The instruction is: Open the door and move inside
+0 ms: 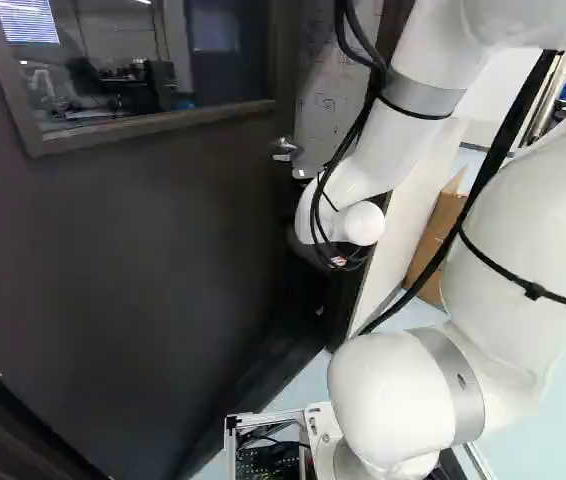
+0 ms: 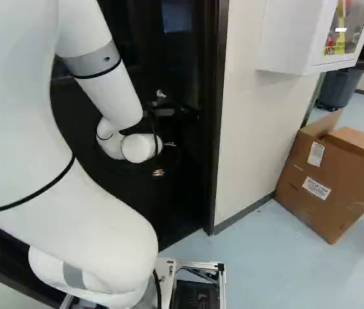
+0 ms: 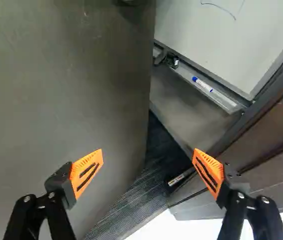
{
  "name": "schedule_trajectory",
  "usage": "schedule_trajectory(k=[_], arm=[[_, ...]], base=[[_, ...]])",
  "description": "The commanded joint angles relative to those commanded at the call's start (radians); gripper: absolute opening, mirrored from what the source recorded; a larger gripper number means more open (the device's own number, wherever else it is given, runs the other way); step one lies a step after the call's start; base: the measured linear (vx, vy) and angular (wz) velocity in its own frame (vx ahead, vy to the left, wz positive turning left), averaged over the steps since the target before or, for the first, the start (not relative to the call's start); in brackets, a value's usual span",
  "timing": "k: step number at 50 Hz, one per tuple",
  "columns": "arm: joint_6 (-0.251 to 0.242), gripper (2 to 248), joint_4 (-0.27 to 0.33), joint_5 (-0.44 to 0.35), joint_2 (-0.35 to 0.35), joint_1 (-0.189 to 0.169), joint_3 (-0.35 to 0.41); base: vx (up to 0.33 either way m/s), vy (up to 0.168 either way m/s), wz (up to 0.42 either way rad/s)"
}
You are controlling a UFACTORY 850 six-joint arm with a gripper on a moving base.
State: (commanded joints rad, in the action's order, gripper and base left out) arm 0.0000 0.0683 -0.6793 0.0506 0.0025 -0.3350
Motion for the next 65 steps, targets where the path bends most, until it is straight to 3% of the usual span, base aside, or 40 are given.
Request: schedule_trajectory(k=[41, 65], arm=[[0.000, 247, -0.012, -0.016, -0.001, 0.001, -0.001], [0.000, 247, -0.046, -0.040, -0.037, 0.030, -0.036]], base=[[0.005, 0.015, -0.003], [0.000, 0.000, 0.000]])
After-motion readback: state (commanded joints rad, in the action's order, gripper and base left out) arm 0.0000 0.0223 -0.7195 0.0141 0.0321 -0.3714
